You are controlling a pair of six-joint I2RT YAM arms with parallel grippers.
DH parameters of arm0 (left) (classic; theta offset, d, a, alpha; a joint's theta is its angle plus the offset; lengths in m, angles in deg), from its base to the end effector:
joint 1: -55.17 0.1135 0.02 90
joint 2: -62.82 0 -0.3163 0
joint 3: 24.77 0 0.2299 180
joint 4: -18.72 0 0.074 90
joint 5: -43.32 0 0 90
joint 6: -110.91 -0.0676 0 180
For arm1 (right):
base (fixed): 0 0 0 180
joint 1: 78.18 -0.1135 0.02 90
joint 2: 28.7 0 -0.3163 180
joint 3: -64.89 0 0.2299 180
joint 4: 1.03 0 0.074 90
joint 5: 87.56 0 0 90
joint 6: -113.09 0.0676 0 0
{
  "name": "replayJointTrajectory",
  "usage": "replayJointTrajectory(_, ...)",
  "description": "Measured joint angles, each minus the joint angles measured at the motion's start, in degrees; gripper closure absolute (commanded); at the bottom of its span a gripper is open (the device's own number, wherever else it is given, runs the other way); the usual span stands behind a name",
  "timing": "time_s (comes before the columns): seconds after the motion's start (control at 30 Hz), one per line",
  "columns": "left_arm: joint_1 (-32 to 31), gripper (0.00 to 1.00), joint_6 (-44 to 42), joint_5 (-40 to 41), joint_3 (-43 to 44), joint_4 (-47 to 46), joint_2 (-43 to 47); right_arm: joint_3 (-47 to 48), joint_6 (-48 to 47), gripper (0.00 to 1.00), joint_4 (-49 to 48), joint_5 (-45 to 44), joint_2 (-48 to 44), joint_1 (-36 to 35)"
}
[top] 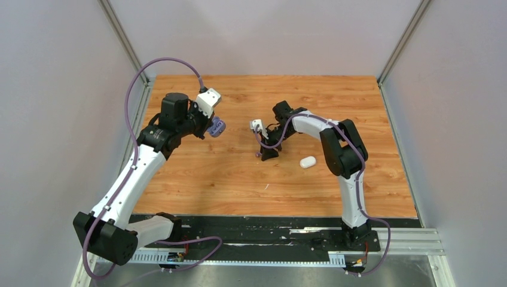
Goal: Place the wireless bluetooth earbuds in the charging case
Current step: Pick up the earbud from the center of the board.
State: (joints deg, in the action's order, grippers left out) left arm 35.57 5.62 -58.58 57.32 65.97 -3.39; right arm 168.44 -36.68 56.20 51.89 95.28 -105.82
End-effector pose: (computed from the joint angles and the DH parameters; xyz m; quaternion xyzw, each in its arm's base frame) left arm 0.2150 -0.0914 0.3929 0.3084 0.8121 -0.1086 0.4832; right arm 0.3637 0.2484 0.1803 -0.6565 0.6218 0.3726 0.2089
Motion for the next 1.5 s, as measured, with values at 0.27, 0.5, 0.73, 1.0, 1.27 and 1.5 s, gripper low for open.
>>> replayJointTrajectory(0.27, 0.20, 1.00, -0.04, 0.00, 0.00, 0.22, 0.00, -0.85, -4.13, 0.64, -0.94, -0.46, -0.33, -1.18)
replayJointTrajectory(0.5, 0.20, 1.00, -0.04, 0.02, 0.00, 0.24, -0.02, -3.41, -4.92, 0.66, -4.28, -1.40, -1.73, -1.60)
replayJointTrajectory(0.73, 0.20, 1.00, -0.04, 0.00, 0.00, 0.24, -0.04, -5.86, -2.49, 0.67, -8.41, -4.28, -3.34, -2.58)
replayJointTrajectory(1.0, 0.20, 1.00, -0.02, -0.02, 0.00, 0.22, -0.33, -7.76, -0.46, 0.65, -12.31, -8.02, -4.85, -4.24)
replayJointTrajectory(1.27, 0.22, 1.00, -0.02, -0.02, 0.00, 0.22, -0.35, -8.44, -1.22, 0.64, -12.90, -8.98, -5.49, -4.55)
replayJointTrajectory(1.5, 0.24, 1.00, 0.02, -0.04, 0.00, -0.11, -0.48, -8.94, -5.60, 0.69, -12.35, -9.66, -5.99, -5.18)
